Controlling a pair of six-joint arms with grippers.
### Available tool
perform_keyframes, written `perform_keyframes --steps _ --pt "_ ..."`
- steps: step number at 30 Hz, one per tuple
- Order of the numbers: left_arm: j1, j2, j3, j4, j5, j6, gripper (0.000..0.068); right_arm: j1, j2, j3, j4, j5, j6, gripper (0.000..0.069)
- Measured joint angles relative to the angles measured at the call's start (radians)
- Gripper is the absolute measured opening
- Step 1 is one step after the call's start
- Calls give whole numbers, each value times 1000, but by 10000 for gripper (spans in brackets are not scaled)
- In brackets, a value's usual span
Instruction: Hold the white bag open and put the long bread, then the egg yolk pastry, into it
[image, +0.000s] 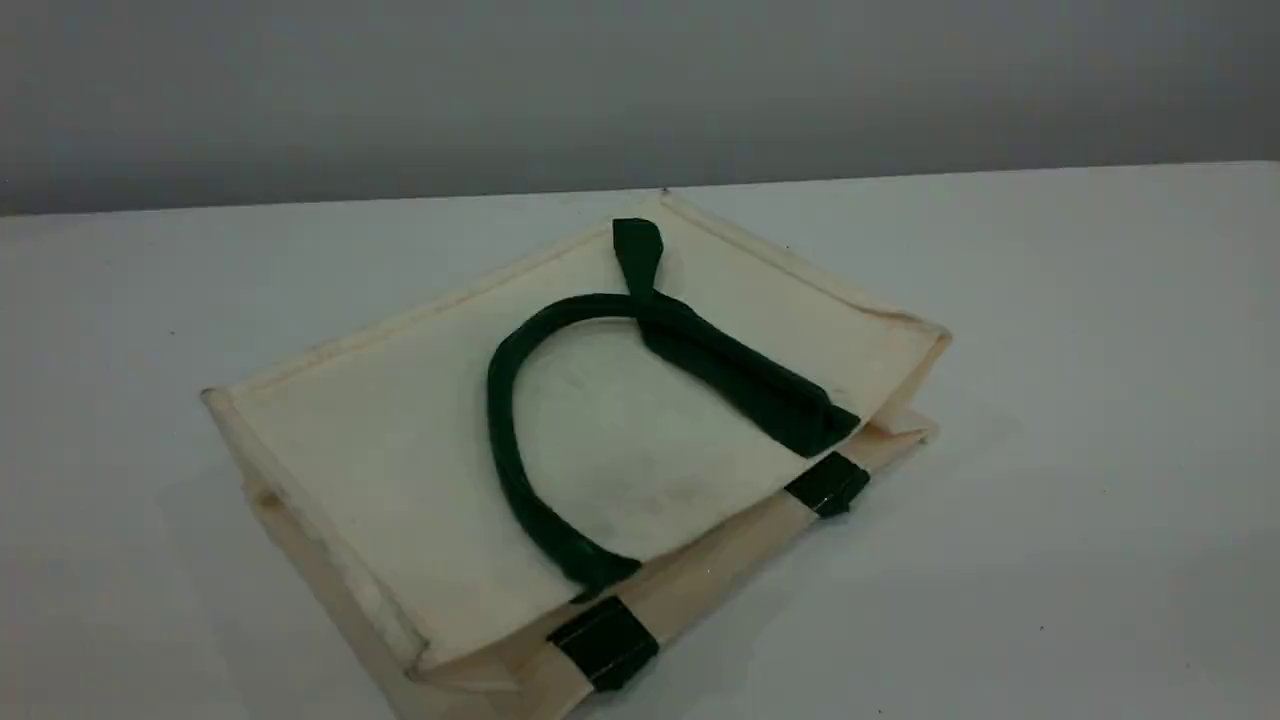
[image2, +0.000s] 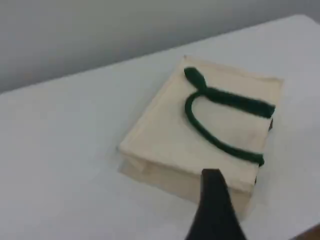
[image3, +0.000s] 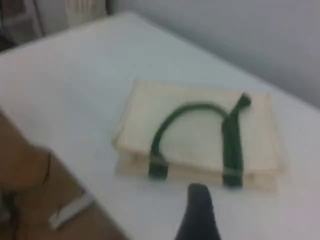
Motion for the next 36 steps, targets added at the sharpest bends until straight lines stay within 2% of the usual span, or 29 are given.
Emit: perform_keyframes --steps 4,9,15,25,30,36 --pt "0 -7 79 -7 -3 -23 453 0 -21 52 0 31 26 495" --pt "0 -7 185 -29 -2 -23 453 0 -81 203 -27 -29 51 495" --pt "0 -7 244 -30 -2 -17 453 0 -121 298 -47 -68 78 495" --pt "0 -7 246 -14 -1 -13 453 0 -153 303 -68 -83 132 495" --pt "0 -7 255 57 -6 -14 453 0 -153 303 -69 -83 138 495" --pt "0 -7 341 62 -120 -18 453 0 -153 303 -73 -83 147 494"
